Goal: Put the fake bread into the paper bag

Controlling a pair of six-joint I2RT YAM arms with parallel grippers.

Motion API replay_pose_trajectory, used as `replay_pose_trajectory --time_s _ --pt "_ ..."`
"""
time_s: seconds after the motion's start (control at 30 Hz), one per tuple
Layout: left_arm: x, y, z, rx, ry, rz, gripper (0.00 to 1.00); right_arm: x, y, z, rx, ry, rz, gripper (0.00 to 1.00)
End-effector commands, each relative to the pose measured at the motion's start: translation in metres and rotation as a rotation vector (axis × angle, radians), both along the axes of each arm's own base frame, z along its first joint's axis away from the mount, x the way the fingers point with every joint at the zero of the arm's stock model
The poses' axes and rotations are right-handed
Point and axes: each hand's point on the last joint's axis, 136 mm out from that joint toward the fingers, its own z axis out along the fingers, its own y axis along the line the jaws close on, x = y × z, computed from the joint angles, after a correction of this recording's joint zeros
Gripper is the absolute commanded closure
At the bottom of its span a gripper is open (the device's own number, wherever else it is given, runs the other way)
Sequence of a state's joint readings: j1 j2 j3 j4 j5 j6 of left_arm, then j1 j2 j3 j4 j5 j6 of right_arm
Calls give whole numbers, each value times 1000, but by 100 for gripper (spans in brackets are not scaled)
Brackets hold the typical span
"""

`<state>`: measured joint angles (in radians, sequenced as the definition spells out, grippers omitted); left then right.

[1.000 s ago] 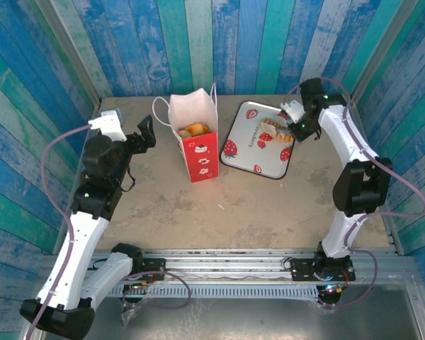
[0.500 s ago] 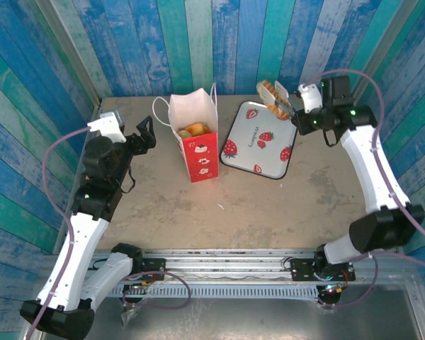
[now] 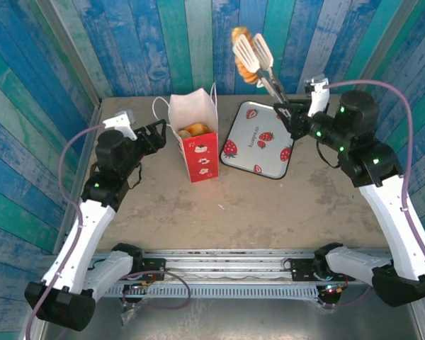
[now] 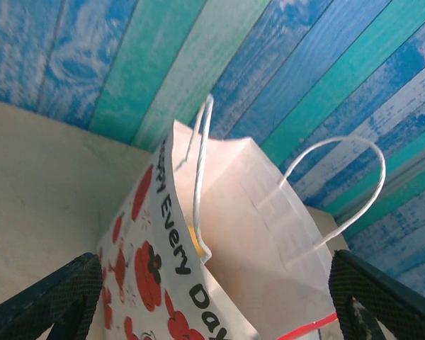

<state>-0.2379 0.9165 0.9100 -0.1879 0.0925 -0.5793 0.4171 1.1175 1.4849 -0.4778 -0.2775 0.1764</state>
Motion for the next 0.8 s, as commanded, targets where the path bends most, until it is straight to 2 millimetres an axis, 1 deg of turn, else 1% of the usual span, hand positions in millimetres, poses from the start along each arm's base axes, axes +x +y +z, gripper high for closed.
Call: replay_pose_trajectory --time_s 0.0,0.13,0.23,0.37,0.47,0.6,0.67,0.77 --pt "7 -19 0 -90 7 -78 13 -15 21 41 111 -95 63 99" --pt "18 -35 -7 -177 25 -141 12 -30 43 56 142 -135 117 99" --pt "27 -38 -12 -197 49 -146 12 -41 63 62 154 -148 174 100" --pt "35 -37 -18 -210 63 -122 12 -45 86 58 149 -134 216 99" --pt "40 -39 -25 -213 77 -125 13 -44 103 49 138 -111 228 99" --pt "47 -38 -36 -192 100 -110 15 -37 120 31 113 -72 214 100" --pt "49 -37 -43 -177 110 -99 17 -32 126 22 100 -46 202 99" --pt "50 -32 -50 -145 120 -76 21 -23 129 5 72 -1 165 99"
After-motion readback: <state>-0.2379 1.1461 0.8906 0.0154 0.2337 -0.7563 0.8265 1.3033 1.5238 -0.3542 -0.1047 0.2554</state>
